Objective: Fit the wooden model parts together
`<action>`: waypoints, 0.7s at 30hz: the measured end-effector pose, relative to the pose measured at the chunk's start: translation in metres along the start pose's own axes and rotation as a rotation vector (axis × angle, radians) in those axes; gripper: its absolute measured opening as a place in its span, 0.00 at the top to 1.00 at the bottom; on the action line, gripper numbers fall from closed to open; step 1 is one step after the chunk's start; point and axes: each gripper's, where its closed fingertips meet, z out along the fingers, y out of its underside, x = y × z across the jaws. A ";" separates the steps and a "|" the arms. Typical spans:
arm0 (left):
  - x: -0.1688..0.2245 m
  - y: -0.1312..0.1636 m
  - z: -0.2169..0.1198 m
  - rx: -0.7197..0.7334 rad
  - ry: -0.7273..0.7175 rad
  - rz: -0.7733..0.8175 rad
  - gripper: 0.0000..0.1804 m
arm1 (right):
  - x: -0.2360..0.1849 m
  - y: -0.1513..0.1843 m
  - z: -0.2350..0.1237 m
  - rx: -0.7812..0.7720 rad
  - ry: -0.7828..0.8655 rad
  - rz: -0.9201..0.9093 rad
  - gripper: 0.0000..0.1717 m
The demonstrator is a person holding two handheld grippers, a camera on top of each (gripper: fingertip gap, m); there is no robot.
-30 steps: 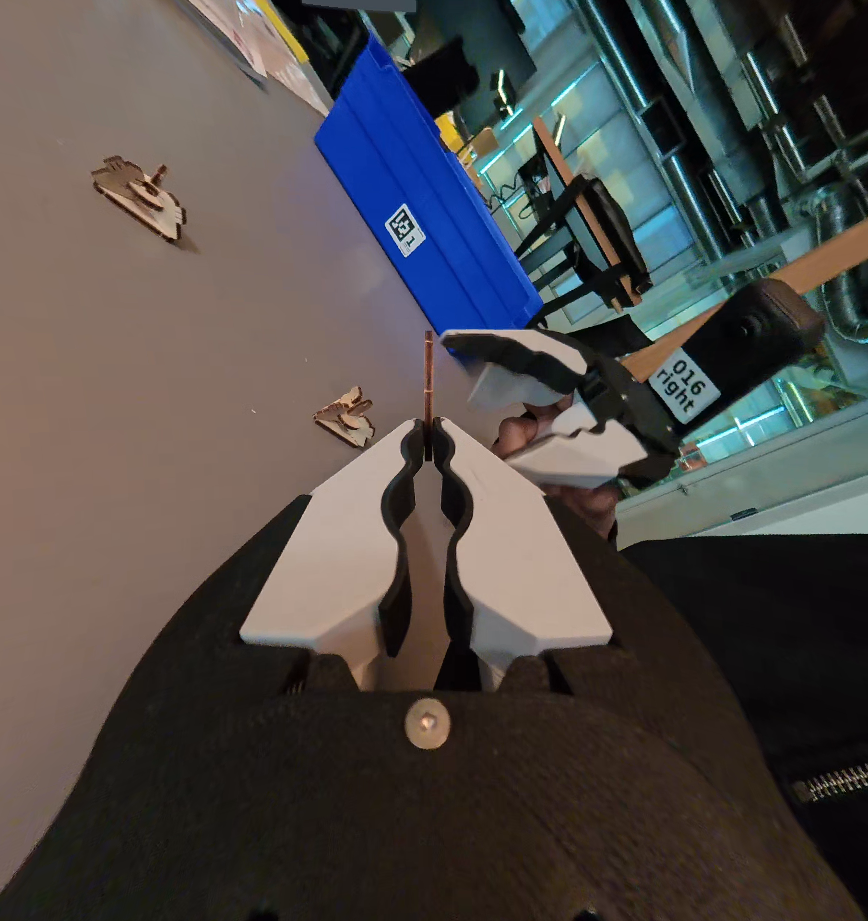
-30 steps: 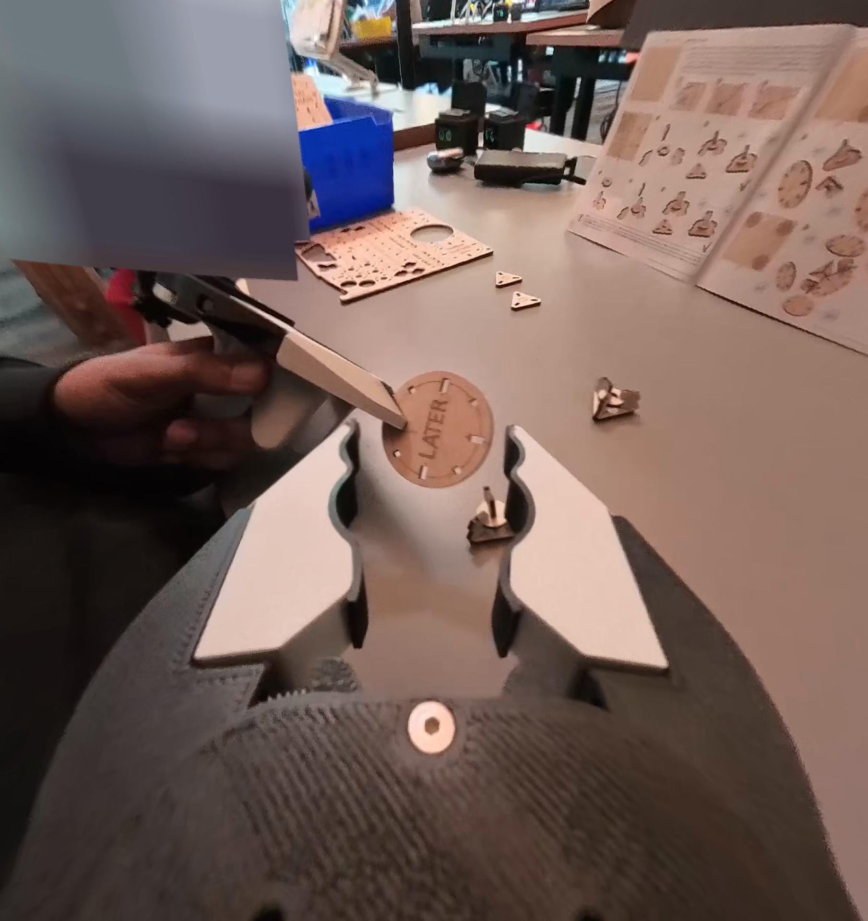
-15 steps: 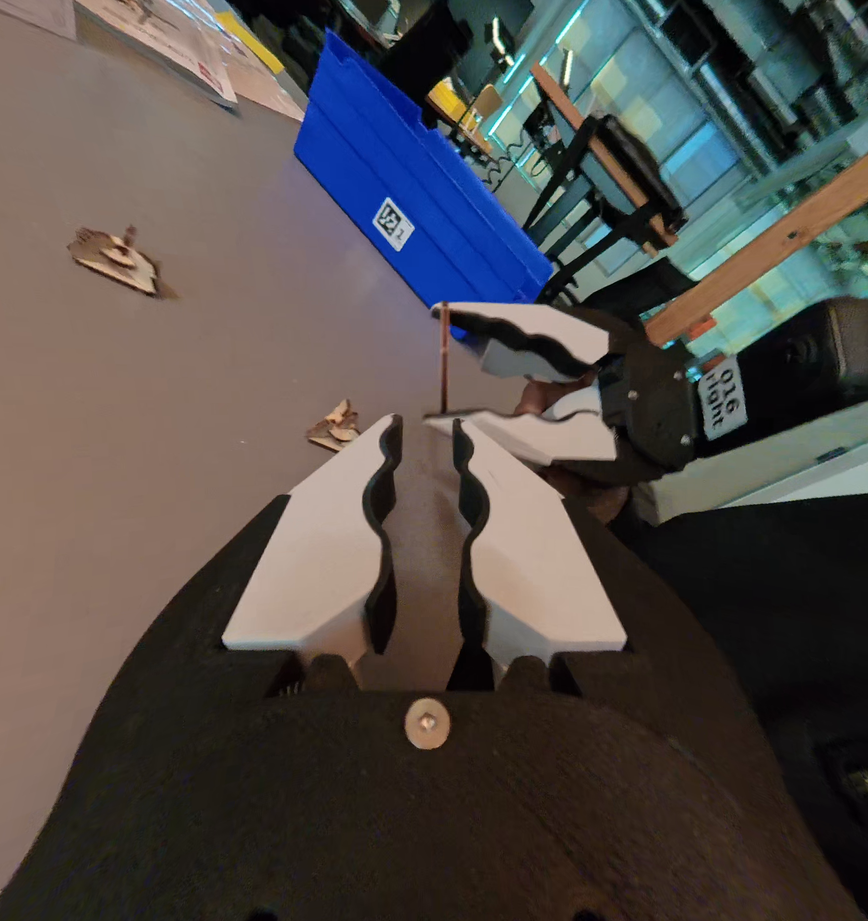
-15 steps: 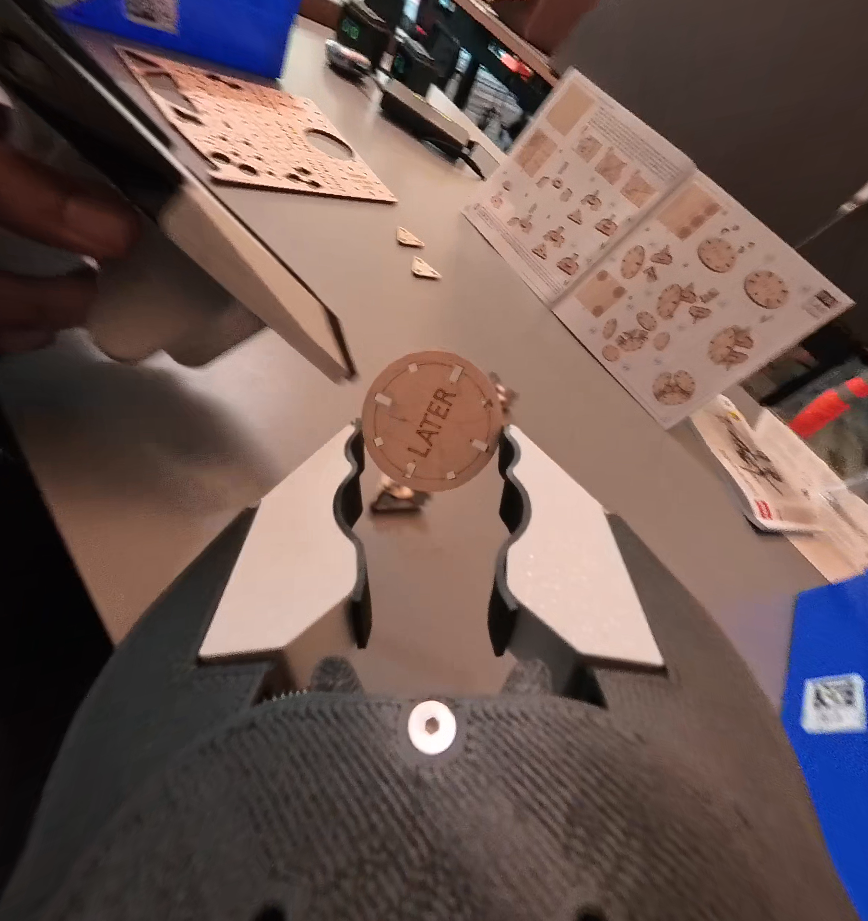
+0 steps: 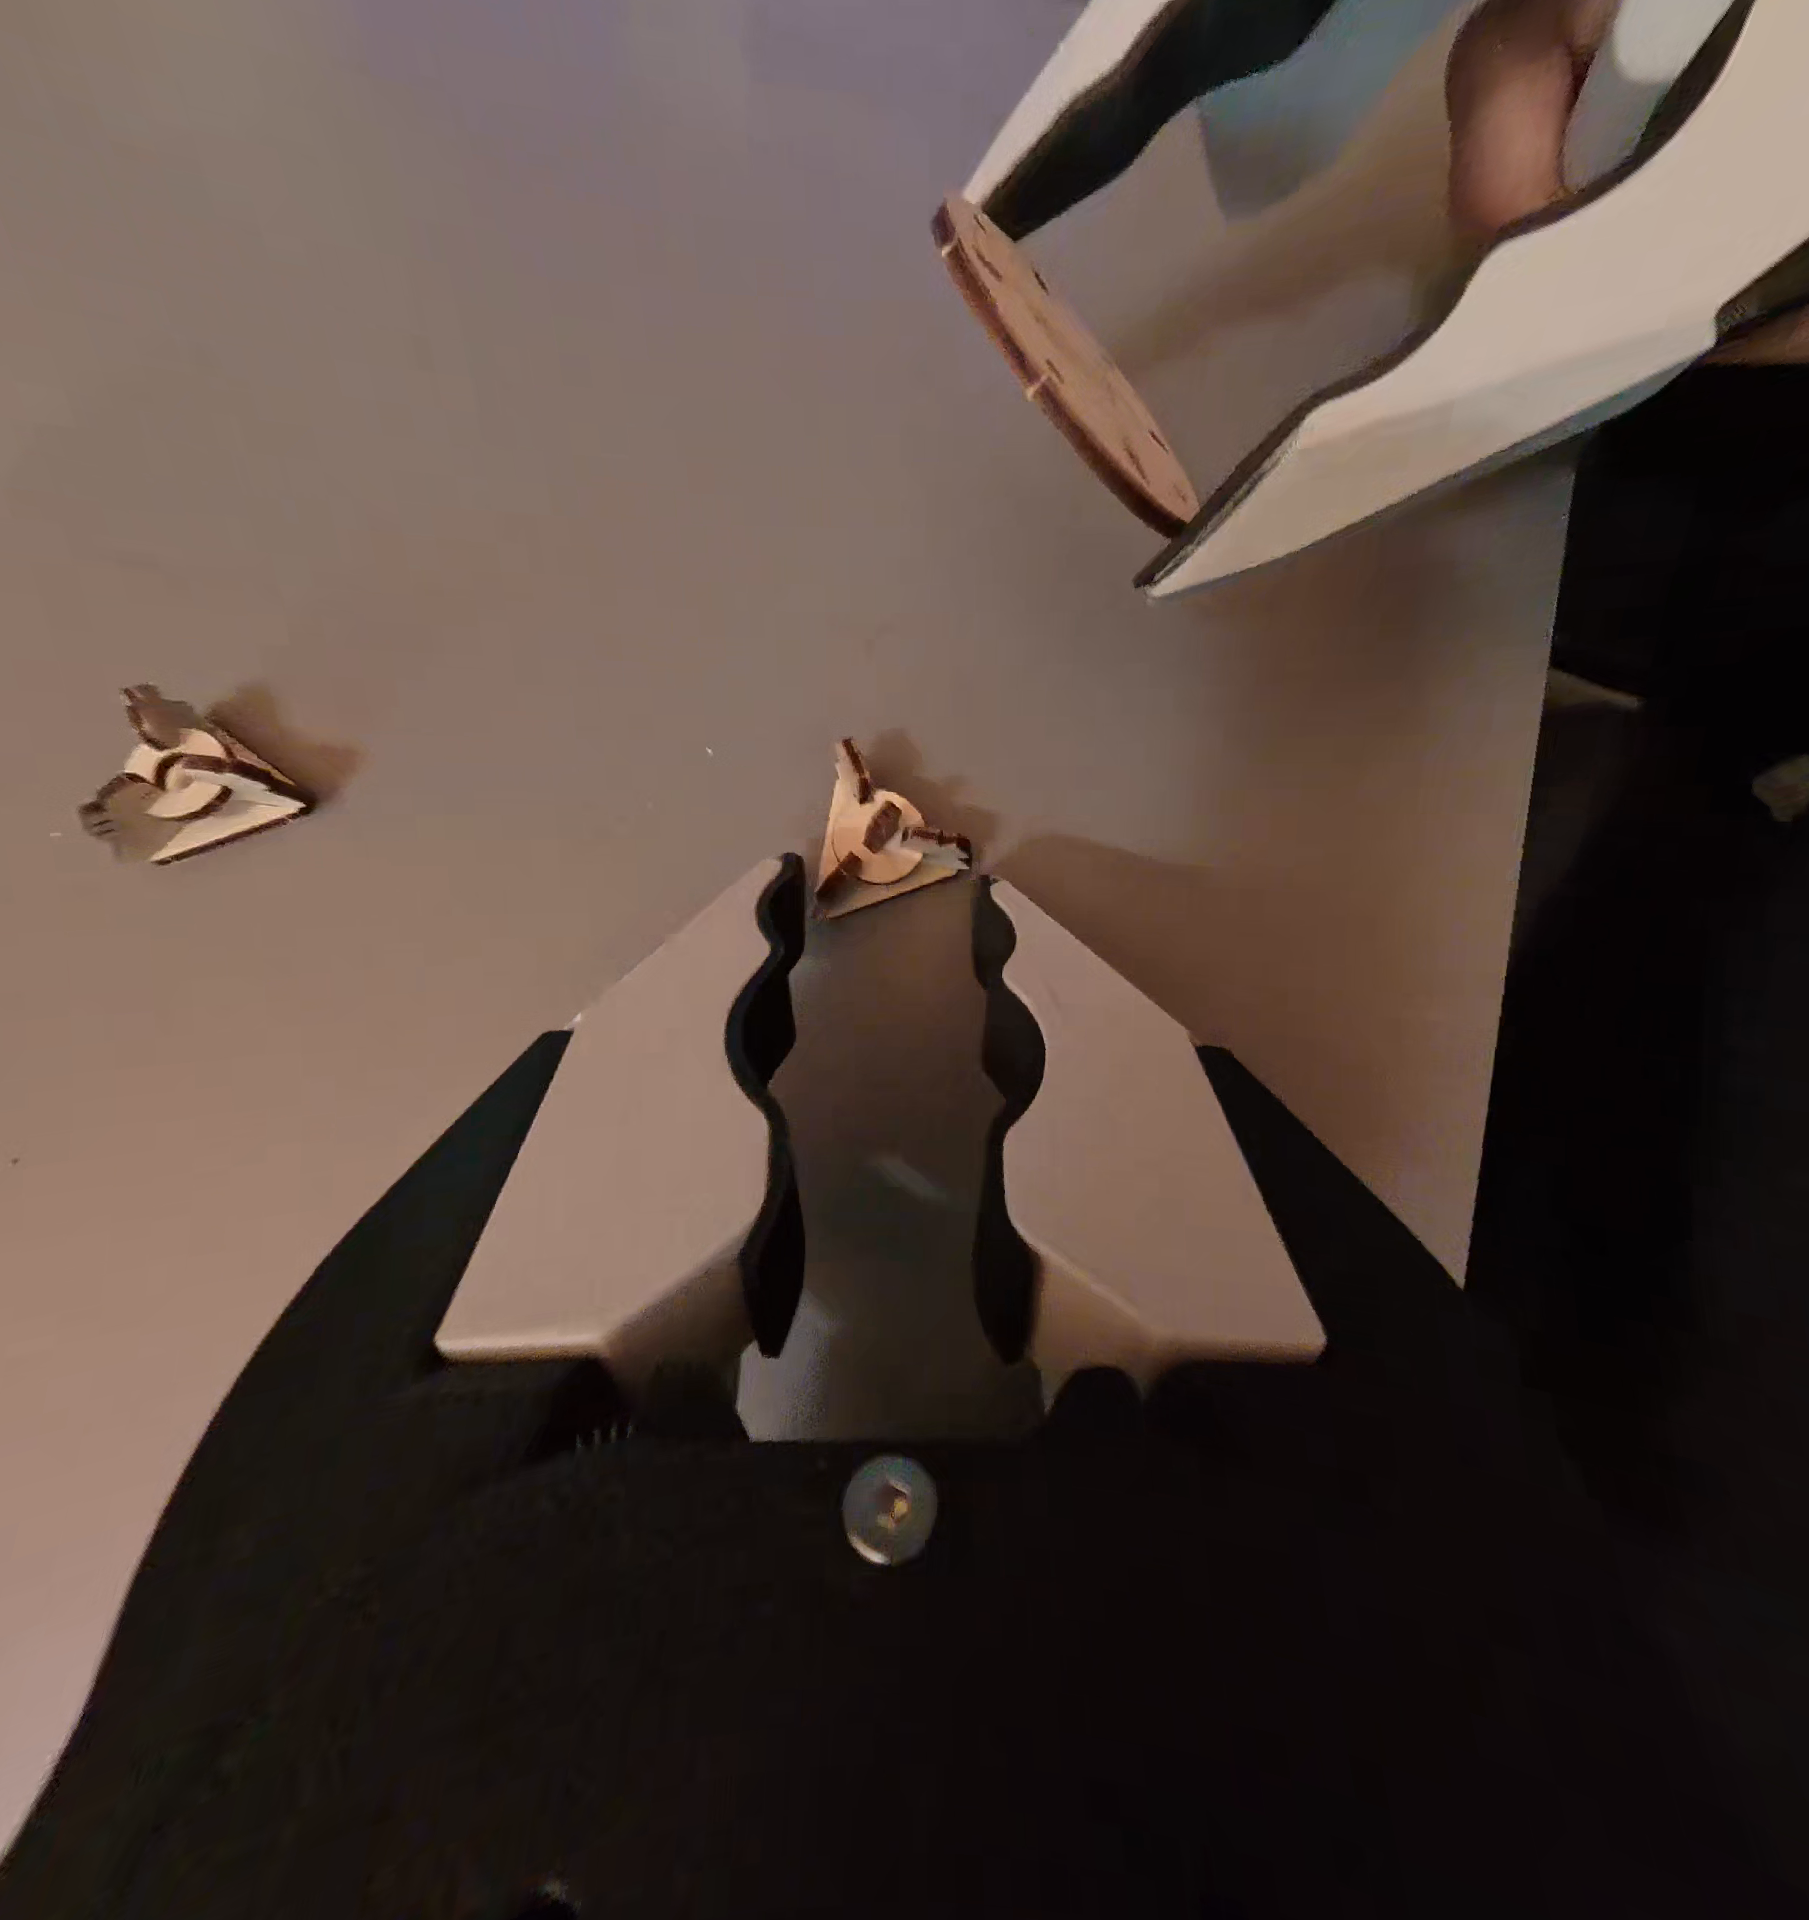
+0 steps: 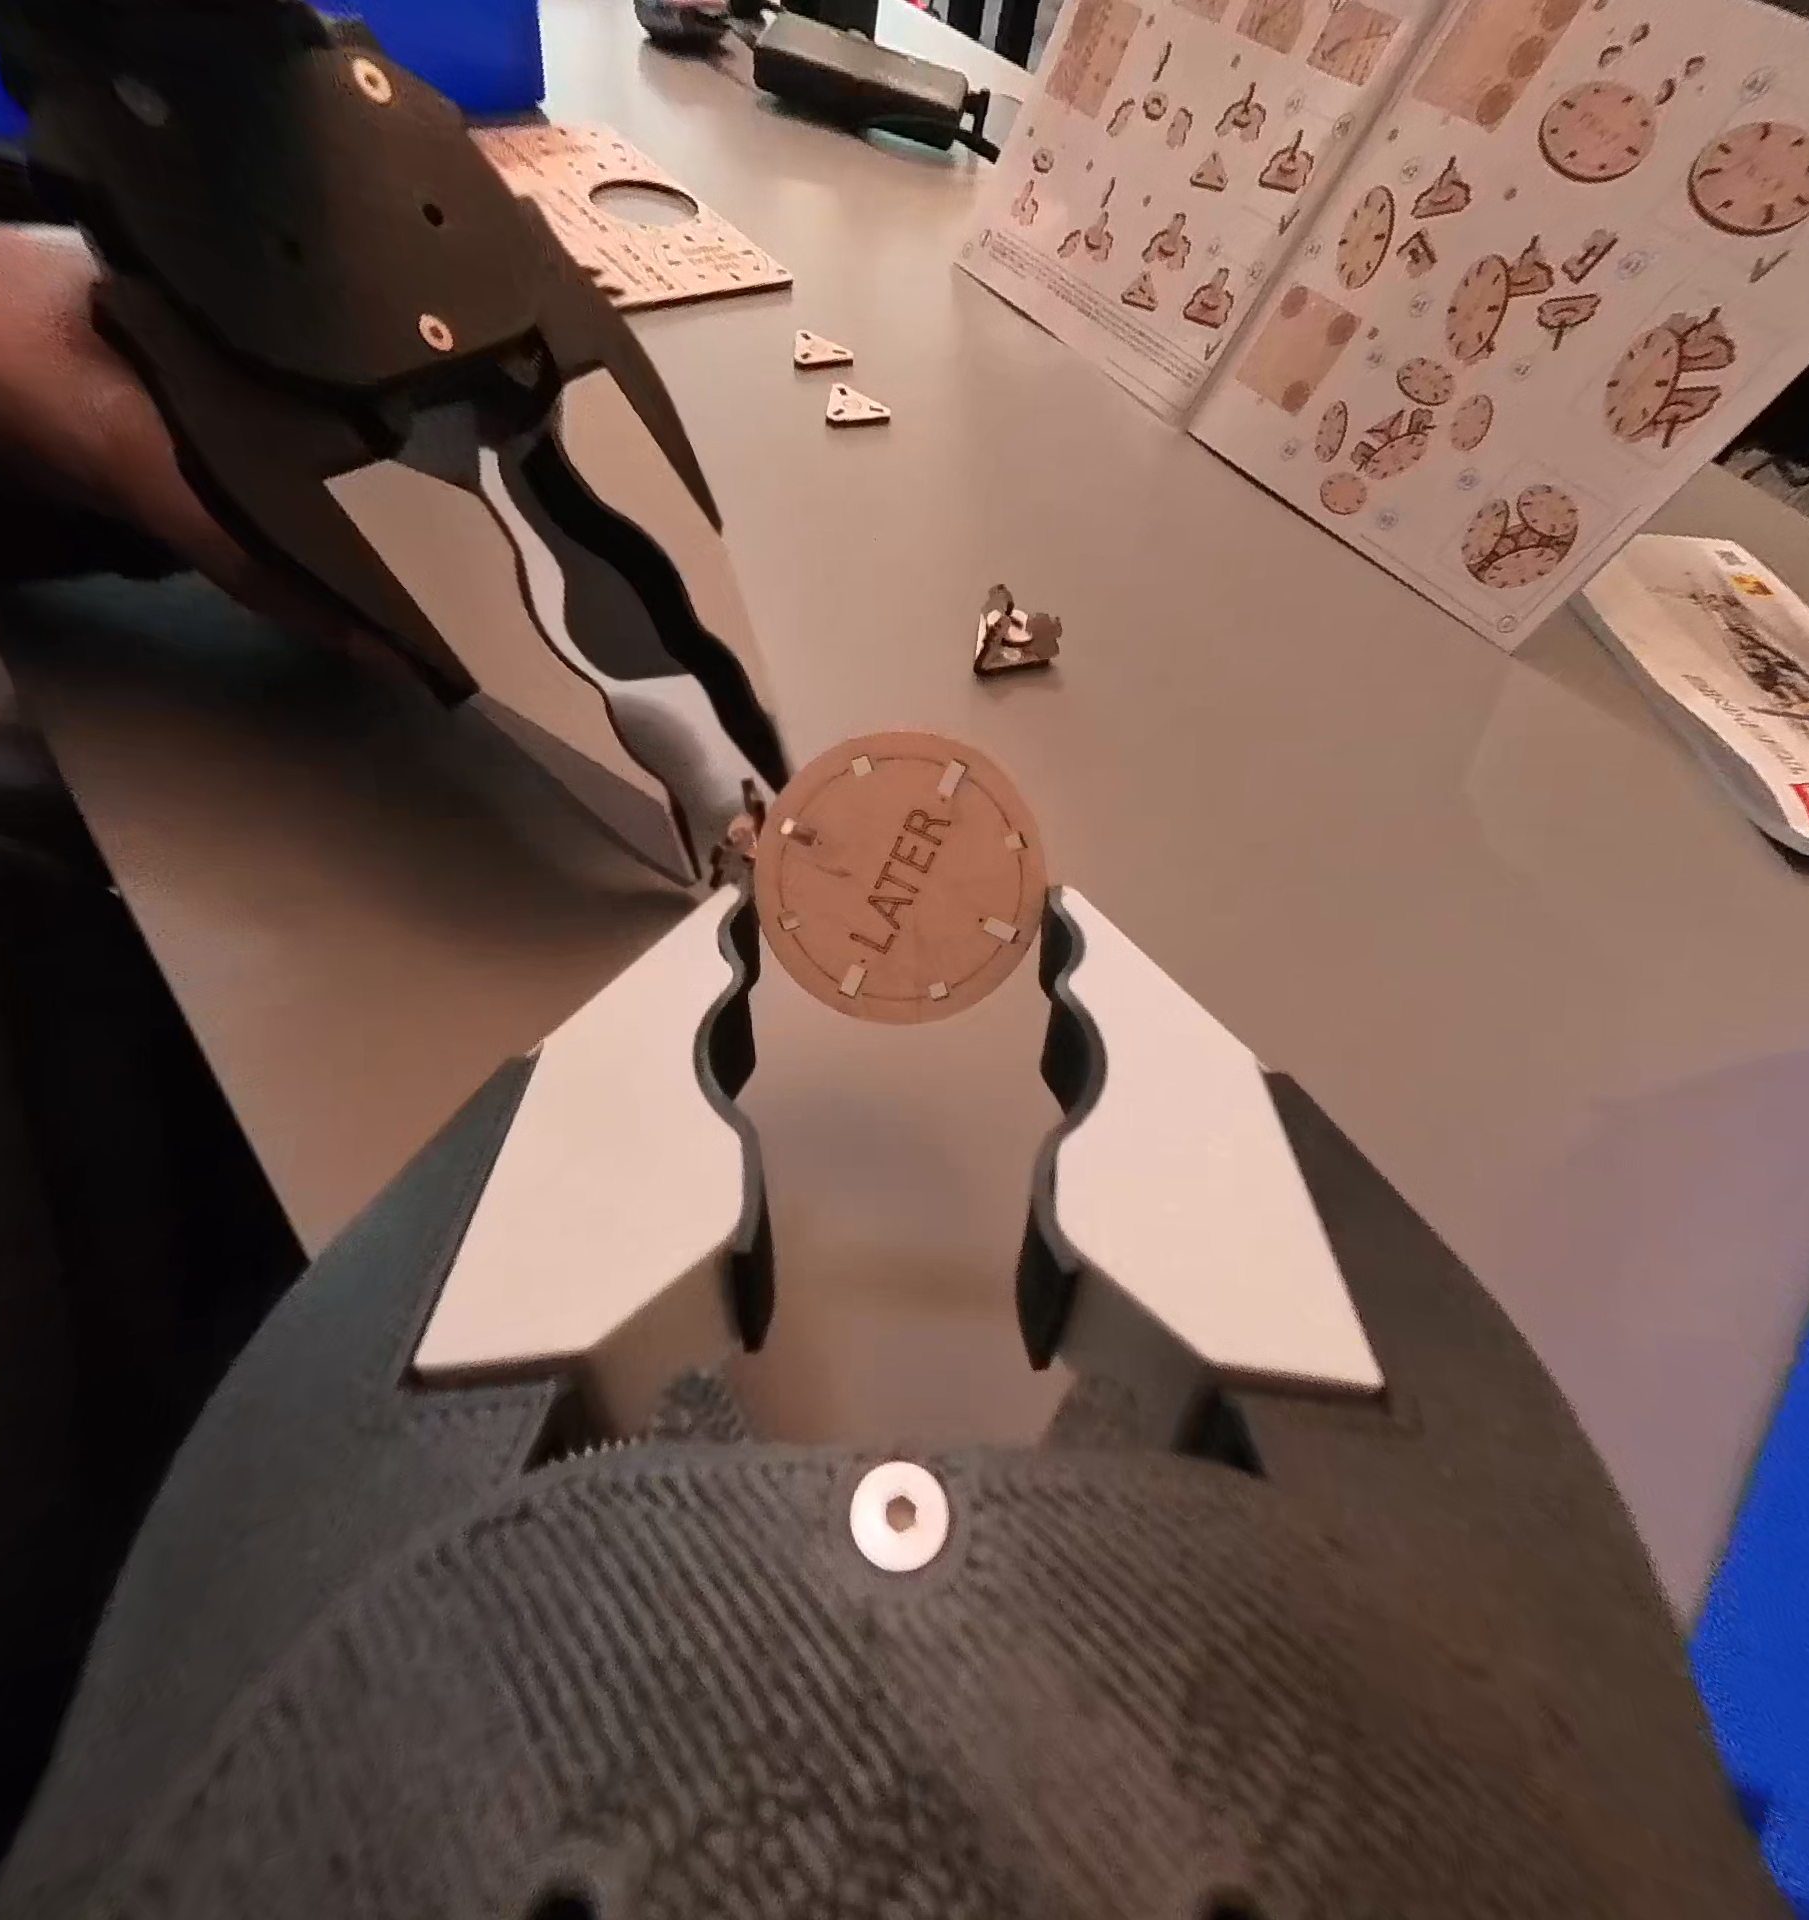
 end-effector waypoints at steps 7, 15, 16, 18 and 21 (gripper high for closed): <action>-0.008 -0.001 -0.006 0.037 -0.071 0.008 0.98 | -0.013 0.017 0.010 -0.062 -0.049 -0.050 0.69; 0.005 0.004 -0.004 0.008 -0.018 -0.015 0.97 | -0.024 0.029 0.015 -0.137 -0.093 -0.102 0.69; 0.006 0.006 -0.005 0.002 -0.020 -0.019 0.94 | -0.024 0.029 0.016 -0.140 -0.091 -0.103 0.69; 0.003 0.007 -0.006 0.006 -0.047 -0.023 0.87 | -0.024 0.030 0.016 -0.144 -0.092 -0.106 0.69; -0.002 0.000 -0.011 0.057 -0.075 -0.029 0.79 | -0.025 0.030 0.016 -0.146 -0.094 -0.104 0.69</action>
